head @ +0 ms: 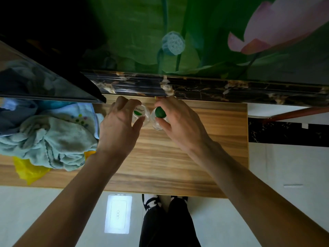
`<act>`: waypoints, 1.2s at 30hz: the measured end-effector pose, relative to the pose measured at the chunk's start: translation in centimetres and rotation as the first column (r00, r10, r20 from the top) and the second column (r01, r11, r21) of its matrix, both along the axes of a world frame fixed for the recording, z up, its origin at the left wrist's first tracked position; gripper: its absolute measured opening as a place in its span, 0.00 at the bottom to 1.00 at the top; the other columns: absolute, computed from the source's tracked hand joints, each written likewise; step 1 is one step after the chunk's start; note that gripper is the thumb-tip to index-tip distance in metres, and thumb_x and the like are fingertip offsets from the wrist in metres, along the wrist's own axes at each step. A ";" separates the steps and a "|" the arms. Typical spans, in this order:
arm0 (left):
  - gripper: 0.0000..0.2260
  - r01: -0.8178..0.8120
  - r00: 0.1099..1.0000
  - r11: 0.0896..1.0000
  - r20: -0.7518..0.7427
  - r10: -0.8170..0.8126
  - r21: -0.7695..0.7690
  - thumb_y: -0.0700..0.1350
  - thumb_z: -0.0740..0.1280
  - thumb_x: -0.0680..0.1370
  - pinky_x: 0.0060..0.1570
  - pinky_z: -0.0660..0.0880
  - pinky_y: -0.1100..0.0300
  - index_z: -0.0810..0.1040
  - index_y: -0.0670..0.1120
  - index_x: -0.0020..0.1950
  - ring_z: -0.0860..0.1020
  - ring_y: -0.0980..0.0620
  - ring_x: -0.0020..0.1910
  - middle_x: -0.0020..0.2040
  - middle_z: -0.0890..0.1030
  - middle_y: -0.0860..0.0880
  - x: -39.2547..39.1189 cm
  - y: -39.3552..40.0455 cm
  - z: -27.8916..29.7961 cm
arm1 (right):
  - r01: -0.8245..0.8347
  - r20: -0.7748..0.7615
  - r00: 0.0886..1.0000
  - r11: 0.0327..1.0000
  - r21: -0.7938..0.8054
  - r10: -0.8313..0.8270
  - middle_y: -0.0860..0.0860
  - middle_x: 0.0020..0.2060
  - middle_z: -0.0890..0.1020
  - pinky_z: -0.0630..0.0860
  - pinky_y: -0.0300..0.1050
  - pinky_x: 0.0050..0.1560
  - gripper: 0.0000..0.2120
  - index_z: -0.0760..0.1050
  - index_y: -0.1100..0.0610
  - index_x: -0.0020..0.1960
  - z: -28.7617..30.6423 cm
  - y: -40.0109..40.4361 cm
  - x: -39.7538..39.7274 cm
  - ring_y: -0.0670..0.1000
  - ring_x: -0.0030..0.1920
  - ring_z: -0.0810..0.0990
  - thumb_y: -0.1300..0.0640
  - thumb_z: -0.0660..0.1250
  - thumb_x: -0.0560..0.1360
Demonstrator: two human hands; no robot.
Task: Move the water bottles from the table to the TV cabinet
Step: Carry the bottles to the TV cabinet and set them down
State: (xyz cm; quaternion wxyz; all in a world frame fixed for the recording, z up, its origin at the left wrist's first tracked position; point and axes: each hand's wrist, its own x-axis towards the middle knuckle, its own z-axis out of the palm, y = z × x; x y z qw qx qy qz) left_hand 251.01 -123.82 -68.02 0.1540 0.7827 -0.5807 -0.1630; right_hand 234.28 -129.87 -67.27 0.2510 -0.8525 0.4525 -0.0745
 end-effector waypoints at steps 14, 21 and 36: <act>0.17 -0.037 0.998 0.999 -0.040 0.038 0.024 0.47 0.72 0.80 0.48 0.80 0.44 0.78 0.48 0.68 0.80 0.42 0.57 0.60 0.78 0.46 -0.6 0.9 0.2 | 0.007 0.005 1.000 1.000 0.025 -0.007 0.50 0.60 0.78 0.77 0.46 0.52 0.15 0.74 0.54 0.66 0.1 0.0 -0.7 0.51 0.60 0.77 0.53 0.68 0.80; 0.18 -0.073 0.996 0.997 -0.059 0.073 -0.010 0.47 0.72 0.79 0.47 0.80 0.48 0.78 0.47 0.69 0.81 0.43 0.55 0.60 0.78 0.46 -0.3 1.4 -0.2 | 0.015 -0.008 1.000 1.000 0.004 -0.015 0.49 0.60 0.78 0.75 0.44 0.51 0.17 0.73 0.53 0.67 0.1 0.1 -0.4 0.51 0.59 0.77 0.52 0.68 0.80; 0.24 -0.023 1.000 1.000 -0.015 0.023 0.003 0.51 0.73 0.77 0.57 0.79 0.45 0.74 0.46 0.72 0.77 0.43 0.62 0.64 0.78 0.45 -0.4 4.6 6.1 | 0.028 -0.002 1.000 0.994 -0.105 -0.028 0.51 0.66 0.77 0.76 0.47 0.58 0.26 0.69 0.54 0.73 7.9 2.0 -2.4 0.53 0.63 0.77 0.47 0.71 0.78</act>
